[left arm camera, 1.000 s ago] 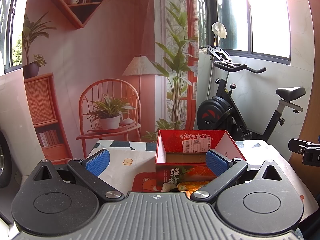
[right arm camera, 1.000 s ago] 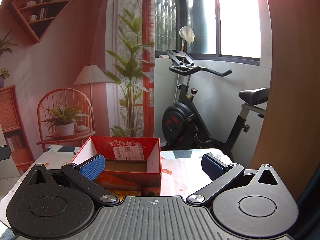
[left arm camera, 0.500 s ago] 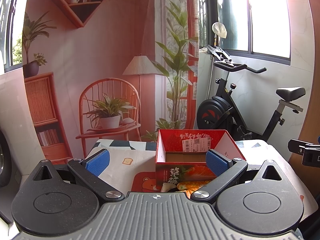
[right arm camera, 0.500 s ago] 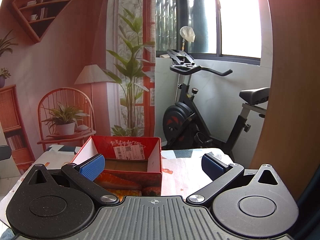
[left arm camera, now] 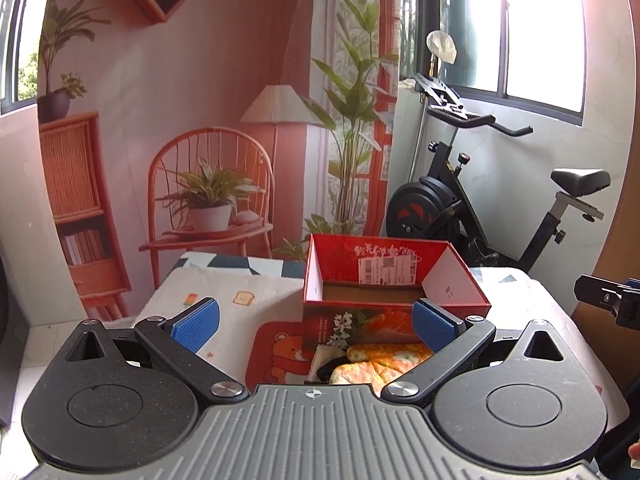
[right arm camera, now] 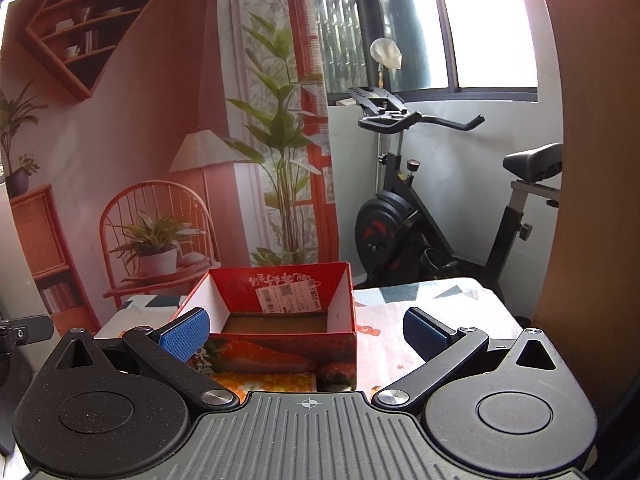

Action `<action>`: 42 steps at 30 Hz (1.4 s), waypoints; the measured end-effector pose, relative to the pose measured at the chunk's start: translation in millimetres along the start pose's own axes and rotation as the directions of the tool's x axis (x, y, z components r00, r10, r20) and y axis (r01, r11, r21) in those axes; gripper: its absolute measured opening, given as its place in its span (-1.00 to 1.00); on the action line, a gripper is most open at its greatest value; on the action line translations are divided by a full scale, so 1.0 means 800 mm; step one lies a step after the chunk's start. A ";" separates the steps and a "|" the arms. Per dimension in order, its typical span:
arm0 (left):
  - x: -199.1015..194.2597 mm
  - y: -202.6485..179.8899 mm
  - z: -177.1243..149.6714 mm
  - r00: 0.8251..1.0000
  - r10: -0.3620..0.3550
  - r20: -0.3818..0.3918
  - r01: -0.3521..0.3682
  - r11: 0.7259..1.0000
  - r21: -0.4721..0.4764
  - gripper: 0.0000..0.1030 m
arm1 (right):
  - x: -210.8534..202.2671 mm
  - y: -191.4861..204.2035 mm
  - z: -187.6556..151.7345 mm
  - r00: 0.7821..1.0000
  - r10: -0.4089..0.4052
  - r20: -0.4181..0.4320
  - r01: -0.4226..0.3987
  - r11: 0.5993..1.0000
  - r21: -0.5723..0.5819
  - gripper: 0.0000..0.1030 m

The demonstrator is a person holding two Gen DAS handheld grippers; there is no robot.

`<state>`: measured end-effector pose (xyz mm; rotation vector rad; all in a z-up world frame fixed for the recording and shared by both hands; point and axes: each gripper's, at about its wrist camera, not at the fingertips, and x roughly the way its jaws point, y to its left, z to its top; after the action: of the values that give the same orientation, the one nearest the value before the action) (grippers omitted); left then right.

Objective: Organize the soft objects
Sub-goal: 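Lower the right tool onto the pink knitted towel and close its fingers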

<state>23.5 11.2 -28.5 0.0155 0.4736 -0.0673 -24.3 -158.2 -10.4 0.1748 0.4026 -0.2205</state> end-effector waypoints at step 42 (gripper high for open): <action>0.191 0.047 -0.160 0.837 -0.181 -0.517 0.119 0.981 -0.151 0.27 | 0.178 -0.030 -0.197 0.772 0.112 -0.626 -0.038 0.991 0.130 0.54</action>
<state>103.4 43.2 -212.6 -0.1191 1.0352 -0.1945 39.7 -172.8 -214.2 0.3782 1.0618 -0.0963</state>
